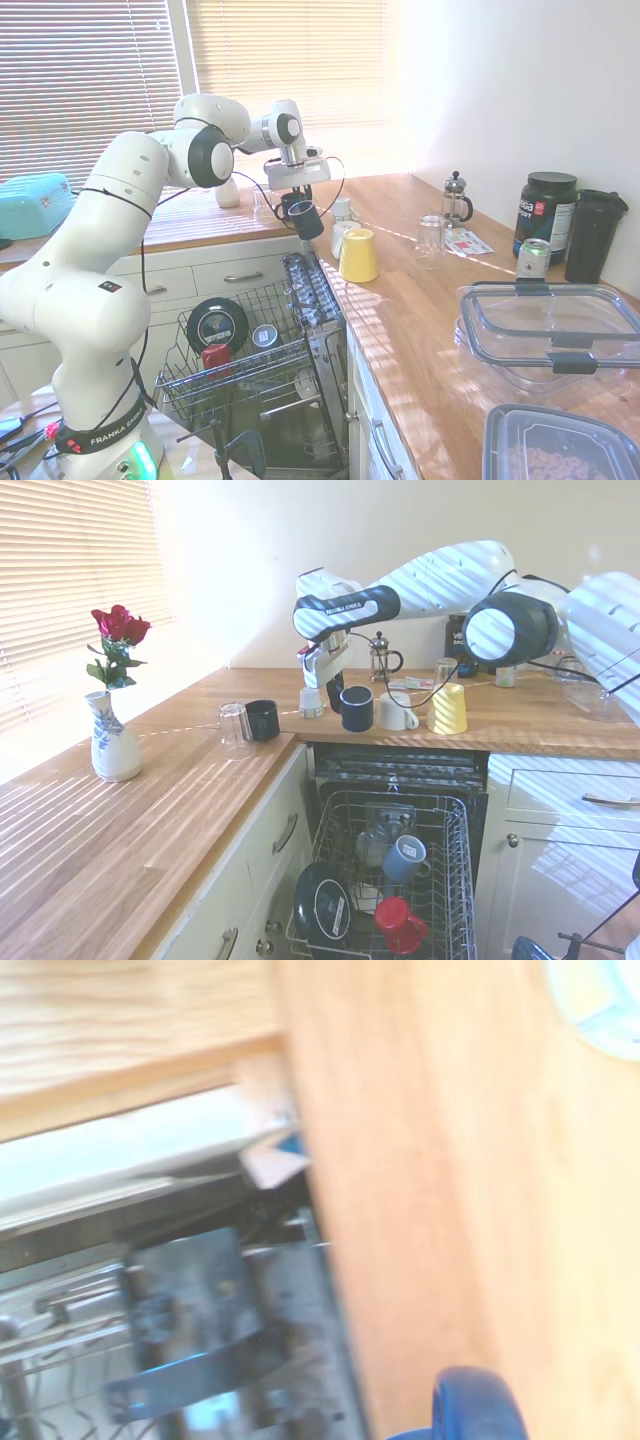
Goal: Unload the mug from the dish rack
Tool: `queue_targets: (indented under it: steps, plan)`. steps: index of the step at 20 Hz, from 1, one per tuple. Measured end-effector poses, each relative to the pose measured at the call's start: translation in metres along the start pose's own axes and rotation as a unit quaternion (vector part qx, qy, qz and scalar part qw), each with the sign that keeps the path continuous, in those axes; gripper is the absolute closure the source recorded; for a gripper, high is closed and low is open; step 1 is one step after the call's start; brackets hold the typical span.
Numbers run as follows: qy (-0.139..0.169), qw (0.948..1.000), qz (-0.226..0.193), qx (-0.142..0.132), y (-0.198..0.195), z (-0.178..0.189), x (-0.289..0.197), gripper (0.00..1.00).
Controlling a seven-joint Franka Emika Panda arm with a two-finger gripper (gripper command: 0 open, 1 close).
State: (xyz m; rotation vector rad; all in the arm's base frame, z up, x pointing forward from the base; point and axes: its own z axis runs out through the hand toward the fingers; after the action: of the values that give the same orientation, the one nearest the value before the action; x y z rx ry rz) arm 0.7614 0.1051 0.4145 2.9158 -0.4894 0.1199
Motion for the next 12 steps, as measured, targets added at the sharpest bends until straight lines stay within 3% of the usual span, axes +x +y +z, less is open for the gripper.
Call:
queue_targets:
  steps: [5,10,11,12]
  plan:
    - [-0.010,0.9999,-0.001,0.004,0.022,0.021,0.025,1.00]
    - [-0.012,0.9999,-0.011,0.002,0.020,0.034,0.031,1.00]
    - [-0.013,0.9999,-0.011,0.002,0.020,0.036,0.032,0.00]
    - [-0.014,0.9999,-0.010,0.001,0.021,0.039,0.033,0.00]
